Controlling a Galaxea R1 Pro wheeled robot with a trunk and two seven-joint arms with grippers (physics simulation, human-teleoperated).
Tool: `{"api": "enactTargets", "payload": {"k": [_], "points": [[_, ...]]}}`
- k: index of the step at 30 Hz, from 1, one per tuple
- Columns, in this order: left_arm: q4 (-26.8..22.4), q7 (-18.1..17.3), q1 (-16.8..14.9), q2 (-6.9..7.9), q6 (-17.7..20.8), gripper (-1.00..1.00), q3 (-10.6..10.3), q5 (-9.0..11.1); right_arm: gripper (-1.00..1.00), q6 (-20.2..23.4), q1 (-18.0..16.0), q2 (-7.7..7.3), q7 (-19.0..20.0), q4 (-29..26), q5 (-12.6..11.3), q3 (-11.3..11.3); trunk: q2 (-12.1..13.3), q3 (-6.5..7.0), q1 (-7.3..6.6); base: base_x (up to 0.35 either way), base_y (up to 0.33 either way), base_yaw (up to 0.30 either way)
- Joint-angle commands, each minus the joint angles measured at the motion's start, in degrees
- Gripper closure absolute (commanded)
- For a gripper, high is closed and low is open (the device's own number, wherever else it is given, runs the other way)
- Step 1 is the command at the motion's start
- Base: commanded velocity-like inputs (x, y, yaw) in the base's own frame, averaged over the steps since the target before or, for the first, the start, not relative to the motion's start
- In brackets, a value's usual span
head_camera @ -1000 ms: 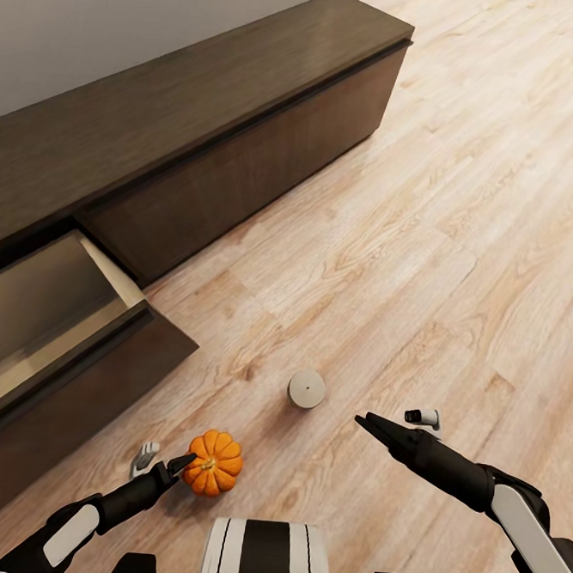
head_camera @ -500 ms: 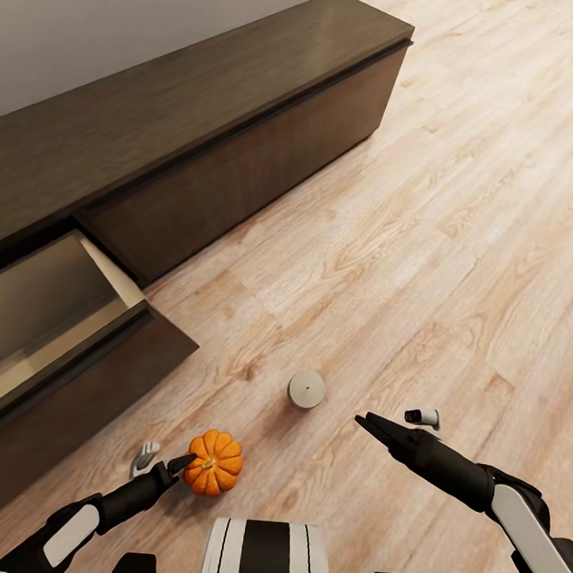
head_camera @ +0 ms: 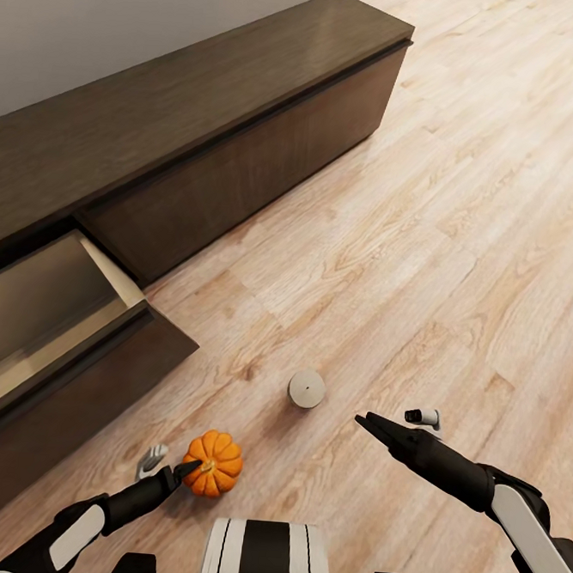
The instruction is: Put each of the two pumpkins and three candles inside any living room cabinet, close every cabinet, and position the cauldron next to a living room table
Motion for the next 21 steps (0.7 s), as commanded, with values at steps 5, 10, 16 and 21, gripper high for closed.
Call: {"api": "enactTargets", "payload": {"k": [5, 10, 16, 21], "points": [[0.04, 0.13, -0.01, 0.05, 0.14, -1.0, -0.49, -0.06, -1.0, 0.33, -0.03, -0.04, -0.07, 0.02, -0.41, 0.04, -0.01, -0.03, 0.0, 0.0, 0.0, 0.0], [0.04, 0.18, -0.01, 0.05, 0.11, -1.0, -0.51, -0.08, -1.0, 0.33, -0.03, -0.04, -0.07, 0.09, -0.41, 0.04, -0.01, -0.03, 0.0, 0.0, 0.0, 0.0], [0.03, 0.23, -0.01, 0.05, 0.11, -1.0, -0.49, -0.08, -1.0, 0.33, -0.03, -0.04, -0.07, 0.1, -0.41, 0.04, -0.01, -0.03, 0.0, 0.0, 0.0, 0.0], [0.04, 0.23, -0.01, 0.1, 0.11, -1.0, -0.31, -0.08, -1.0, 0.26, -0.04, -0.04, -0.07, 0.18, -0.41, 0.04, -0.02, -0.25, 0.02, 0.0, 0.0, 0.0]]}}
